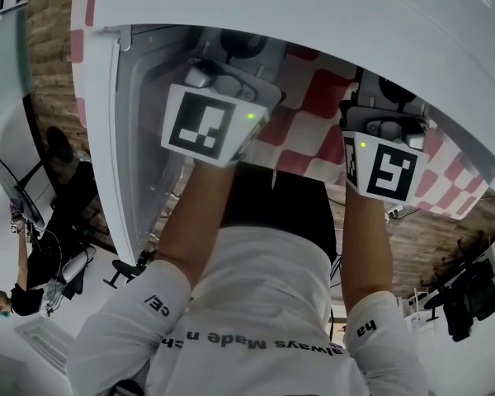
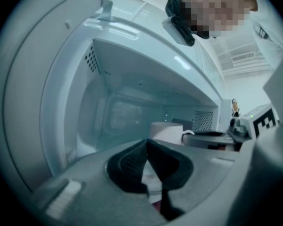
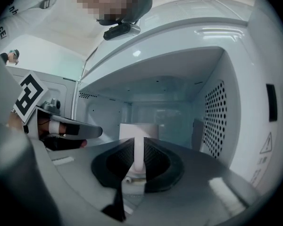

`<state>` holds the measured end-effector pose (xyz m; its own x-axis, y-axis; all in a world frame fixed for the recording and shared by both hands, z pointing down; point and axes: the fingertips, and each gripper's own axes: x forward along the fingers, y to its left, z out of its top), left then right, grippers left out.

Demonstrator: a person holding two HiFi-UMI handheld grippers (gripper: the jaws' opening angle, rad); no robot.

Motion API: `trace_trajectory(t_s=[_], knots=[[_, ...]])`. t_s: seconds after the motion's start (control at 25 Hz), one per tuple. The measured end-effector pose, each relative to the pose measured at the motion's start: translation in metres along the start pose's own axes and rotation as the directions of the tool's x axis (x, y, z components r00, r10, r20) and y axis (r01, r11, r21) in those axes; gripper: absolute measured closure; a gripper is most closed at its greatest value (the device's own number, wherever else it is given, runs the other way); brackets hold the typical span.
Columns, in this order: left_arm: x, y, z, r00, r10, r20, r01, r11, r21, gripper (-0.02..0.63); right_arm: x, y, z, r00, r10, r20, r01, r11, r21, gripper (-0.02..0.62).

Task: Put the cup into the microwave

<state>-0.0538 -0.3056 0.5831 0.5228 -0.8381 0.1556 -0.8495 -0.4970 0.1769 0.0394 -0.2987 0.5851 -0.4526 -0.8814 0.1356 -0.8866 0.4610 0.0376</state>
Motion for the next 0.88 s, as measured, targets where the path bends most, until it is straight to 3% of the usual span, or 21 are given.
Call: trace_trajectory(t_s=[0.4, 0.52, 0.88], knots=[[-0.011, -0.006, 0.005, 1.000, -0.004, -0.022, 0.003, 1.000, -0.005, 0.603, 0.001, 0.008, -0.014, 0.998, 0.045, -0.053, -0.042, 0.998, 0.041, 0.549], [-0.014, -0.011, 0.007, 1.000, 0.003, -0.029, -0.003, 1.000, -0.013, 0.603, 0.000, 0.007, -0.019, 0.994, 0.061, -0.089, -0.057, 0.997, 0.049, 0.499], [-0.038, -0.030, 0.028, 0.999, -0.005, -0.049, 0.004, 1.000, -0.021, 0.603, -0.025, 0.003, 0.002, 0.991, 0.053, -0.122, -0.047, 0.997, 0.055, 0.495]])
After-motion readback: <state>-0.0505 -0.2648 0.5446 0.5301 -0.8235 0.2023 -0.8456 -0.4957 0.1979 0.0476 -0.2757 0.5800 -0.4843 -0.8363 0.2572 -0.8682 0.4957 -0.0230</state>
